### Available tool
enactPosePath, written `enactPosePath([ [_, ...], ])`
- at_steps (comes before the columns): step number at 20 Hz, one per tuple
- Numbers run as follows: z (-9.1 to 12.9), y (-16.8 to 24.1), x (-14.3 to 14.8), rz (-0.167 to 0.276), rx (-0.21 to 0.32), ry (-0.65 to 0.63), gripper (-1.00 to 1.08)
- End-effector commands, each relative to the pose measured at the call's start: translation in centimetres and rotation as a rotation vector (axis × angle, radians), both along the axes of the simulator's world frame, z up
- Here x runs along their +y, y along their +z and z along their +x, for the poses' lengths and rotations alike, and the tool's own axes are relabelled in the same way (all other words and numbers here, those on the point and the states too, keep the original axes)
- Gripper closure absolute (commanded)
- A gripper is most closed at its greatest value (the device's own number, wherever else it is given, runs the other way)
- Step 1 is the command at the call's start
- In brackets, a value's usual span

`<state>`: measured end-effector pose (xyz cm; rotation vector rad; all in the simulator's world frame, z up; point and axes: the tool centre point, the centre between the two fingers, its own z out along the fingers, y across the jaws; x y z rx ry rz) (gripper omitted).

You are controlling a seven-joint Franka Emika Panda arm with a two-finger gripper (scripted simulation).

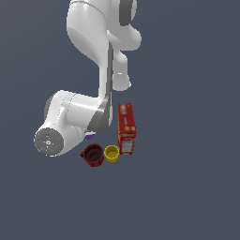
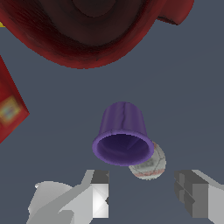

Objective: Pick up a designated object from a clutter of objects.

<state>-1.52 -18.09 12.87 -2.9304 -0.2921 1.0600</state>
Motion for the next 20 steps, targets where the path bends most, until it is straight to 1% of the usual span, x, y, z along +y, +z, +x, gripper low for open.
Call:
enactPosePath([
  [1, -0.7, -1.3, -1.1, 0.011, 0.049, 0.005, -0.2],
  [5, -1.6, -2.7, -2.3, 0.024, 0.105, 0.008, -0.2],
  [9, -2.2, -3.6, -3.0, 0.032, 0.139, 0.009, -0.2],
  [12, -2.4, -3.9, -3.2, 0.035, 0.15, 0.01, -0.2],
  [16, -2.5, -3.9, -3.2, 0.034, 0.147, 0.009, -0.2],
  [20, -3.0, -4.3, -3.2, 0.035, 0.148, 0.009, -0.2],
])
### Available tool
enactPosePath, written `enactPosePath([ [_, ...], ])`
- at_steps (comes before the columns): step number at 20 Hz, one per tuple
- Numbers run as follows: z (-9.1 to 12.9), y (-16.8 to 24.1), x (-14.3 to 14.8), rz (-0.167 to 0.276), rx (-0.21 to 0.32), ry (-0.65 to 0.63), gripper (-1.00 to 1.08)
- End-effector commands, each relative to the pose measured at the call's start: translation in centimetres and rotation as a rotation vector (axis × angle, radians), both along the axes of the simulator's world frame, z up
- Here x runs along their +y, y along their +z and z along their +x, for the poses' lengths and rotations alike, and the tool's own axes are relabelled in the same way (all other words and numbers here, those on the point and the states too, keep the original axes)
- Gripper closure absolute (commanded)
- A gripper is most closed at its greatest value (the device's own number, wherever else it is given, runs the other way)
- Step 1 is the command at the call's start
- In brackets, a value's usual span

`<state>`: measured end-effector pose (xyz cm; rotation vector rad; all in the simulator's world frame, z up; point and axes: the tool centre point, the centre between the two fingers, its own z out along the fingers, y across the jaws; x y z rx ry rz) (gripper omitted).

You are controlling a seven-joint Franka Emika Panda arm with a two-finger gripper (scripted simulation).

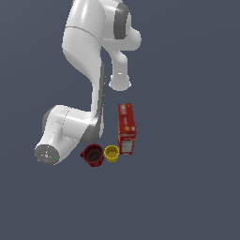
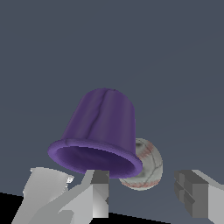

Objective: Pick up a designated object from a clutter of objects.

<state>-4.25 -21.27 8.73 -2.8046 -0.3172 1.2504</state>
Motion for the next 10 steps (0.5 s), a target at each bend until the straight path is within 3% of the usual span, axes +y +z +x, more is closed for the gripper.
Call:
enactPosePath([
  [1, -0.4, -0.4, 0.0, 0.0, 0.001, 0.0, -0.2],
  [10, -1.9, -1.7, -0.1, 0.001, 0.003, 0.001, -0.2],
])
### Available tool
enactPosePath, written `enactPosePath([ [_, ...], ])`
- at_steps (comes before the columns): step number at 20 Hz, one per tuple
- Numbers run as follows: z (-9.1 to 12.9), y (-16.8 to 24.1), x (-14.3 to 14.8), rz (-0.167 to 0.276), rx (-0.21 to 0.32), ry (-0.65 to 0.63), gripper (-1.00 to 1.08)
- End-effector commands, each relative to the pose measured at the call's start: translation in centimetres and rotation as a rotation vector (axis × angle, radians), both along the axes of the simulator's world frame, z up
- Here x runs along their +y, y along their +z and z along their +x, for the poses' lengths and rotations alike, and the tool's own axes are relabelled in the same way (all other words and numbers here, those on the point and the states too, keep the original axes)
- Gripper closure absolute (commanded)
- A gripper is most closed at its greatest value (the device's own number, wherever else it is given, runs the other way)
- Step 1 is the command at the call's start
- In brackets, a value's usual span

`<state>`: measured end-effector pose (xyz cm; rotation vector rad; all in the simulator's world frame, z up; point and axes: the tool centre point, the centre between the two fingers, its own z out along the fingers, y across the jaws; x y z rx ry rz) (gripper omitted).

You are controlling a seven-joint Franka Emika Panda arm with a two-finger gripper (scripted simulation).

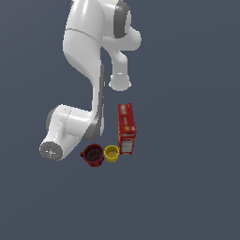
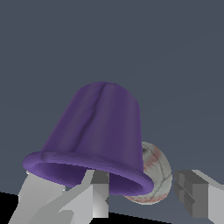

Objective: Pick up a designated object from a clutter of objects.

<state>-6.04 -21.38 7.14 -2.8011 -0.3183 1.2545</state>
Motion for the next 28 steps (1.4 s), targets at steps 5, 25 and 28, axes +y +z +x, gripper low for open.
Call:
enactPosePath([
  [5, -0.1, -0.2, 0.0, 0.0, 0.0, 0.0, 1.08],
  [25, -0.1, 5.0, 2.1, 0.0, 0.0, 0.001, 1.08],
  [28, -0.1, 7.8, 3.2, 0.0, 0.0, 0.001, 1.08],
])
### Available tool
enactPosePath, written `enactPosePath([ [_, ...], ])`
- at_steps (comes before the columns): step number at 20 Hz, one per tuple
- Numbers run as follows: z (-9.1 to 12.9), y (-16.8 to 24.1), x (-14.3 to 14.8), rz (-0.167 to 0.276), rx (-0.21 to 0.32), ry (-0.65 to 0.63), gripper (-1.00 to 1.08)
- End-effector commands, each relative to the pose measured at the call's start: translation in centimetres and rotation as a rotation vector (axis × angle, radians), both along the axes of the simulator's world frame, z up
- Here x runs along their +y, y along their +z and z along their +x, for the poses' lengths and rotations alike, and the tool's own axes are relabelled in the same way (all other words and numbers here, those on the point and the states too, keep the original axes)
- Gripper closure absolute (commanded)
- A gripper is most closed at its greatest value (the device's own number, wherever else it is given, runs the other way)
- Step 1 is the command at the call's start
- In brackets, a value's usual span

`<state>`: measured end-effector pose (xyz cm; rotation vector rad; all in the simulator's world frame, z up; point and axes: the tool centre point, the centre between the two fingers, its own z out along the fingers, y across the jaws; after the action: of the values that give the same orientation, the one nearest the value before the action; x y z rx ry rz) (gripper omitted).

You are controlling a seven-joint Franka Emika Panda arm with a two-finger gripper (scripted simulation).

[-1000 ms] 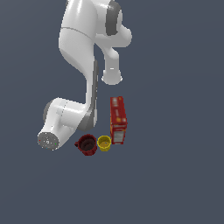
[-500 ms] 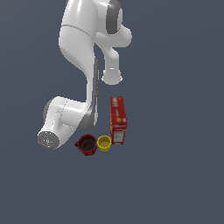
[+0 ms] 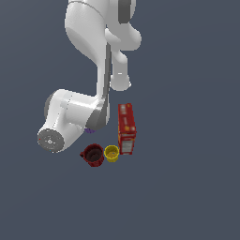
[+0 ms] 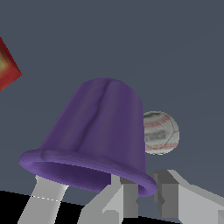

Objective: Pick up a designated object from a clutter of objects.

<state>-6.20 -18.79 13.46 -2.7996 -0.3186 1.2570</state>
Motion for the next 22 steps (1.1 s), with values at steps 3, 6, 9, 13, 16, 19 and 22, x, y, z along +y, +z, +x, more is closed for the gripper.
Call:
enactPosePath([
  [3, 0.1, 4.7, 1.8, 0.0, -0.002, 0.001, 1.08],
  [6, 0.1, 8.0, 3.2, 0.0, -0.002, 0.002, 1.08],
  [9, 0.2, 11.4, 4.5, 0.0, -0.002, 0.002, 1.08],
  [13, 0.3, 15.7, 6.2, 0.0, -0.002, 0.002, 1.08],
  [16, 0.5, 18.8, 7.4, 0.001, -0.002, 0.002, 1.08],
  [19, 0.6, 21.5, 8.5, 0.001, -0.002, 0.002, 1.08],
  [22, 0.8, 23.5, 9.3, 0.001, -0.002, 0.001, 1.08],
])
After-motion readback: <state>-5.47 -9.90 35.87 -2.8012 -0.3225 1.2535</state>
